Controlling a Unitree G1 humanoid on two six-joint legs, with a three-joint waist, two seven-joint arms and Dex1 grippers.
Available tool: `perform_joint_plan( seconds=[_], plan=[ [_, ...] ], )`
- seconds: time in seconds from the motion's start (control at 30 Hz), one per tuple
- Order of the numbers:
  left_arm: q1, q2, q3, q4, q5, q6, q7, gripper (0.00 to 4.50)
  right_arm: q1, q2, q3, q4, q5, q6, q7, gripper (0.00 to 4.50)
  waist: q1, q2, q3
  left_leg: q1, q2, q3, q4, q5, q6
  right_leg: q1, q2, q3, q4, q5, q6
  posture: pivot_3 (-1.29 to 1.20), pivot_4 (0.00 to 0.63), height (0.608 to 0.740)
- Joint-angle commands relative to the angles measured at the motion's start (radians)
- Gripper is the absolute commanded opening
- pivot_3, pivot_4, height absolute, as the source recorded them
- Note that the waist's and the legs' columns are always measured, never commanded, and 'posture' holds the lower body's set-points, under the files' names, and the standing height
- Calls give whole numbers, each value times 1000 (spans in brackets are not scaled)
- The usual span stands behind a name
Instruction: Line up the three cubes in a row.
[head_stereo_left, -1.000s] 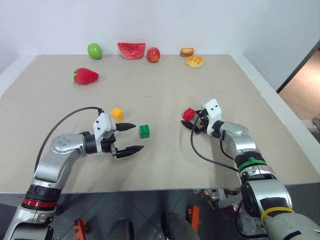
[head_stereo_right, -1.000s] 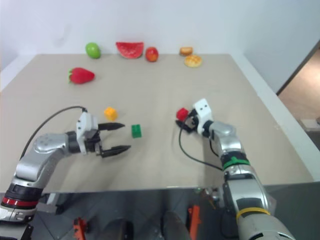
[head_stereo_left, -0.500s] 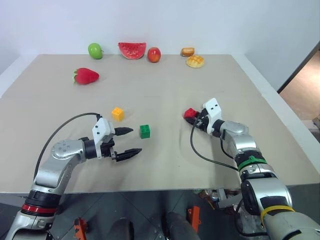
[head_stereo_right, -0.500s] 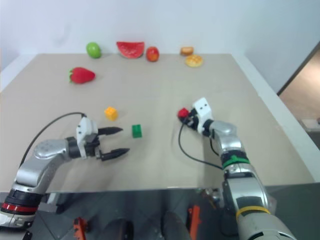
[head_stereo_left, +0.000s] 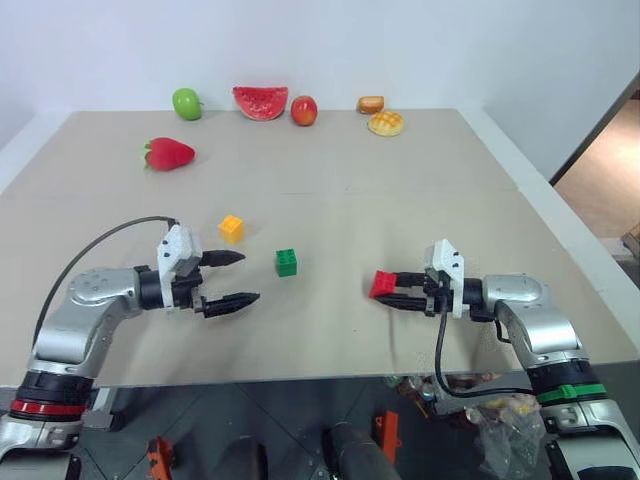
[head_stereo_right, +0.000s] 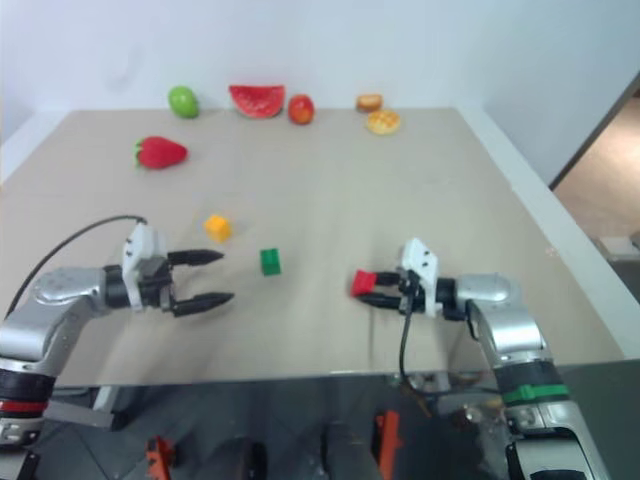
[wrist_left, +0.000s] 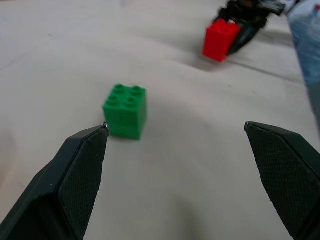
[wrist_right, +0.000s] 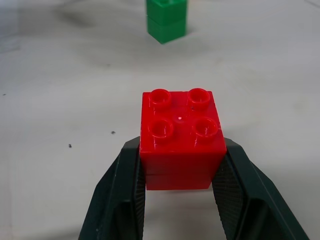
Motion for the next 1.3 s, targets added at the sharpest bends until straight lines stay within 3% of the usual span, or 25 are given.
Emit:
perform_joint_plan(
  seconds=[0.03, 0.57, 1.3],
  plan=[
    [-1, 23, 21, -7, -16, -1, -34, 4500, -37, 14, 10, 9, -9, -51, 7, 1299, 3, 0, 0, 0, 0, 0, 0, 1, 0, 0, 0, 0, 0, 0, 0, 0, 150, 740],
    [25, 29, 48, -59, -41, 41, -3, 4500, -121, 38, 142, 161, -88, -212, 161, 1299, 4, 0, 0, -2, 1, -1, 0, 2, 0, -1, -1, 1, 0, 3, -5, 0, 150, 740],
    [97, 17, 68, -146, -76, 77, 56, 4500, -310, 112, 152, 466, -143, -346, 218, 1299, -1, 0, 0, 3, 4, 1, 0, 3, 0, 0, 4, 1, 1, 6, -8, 0, 150, 740]
  ],
)
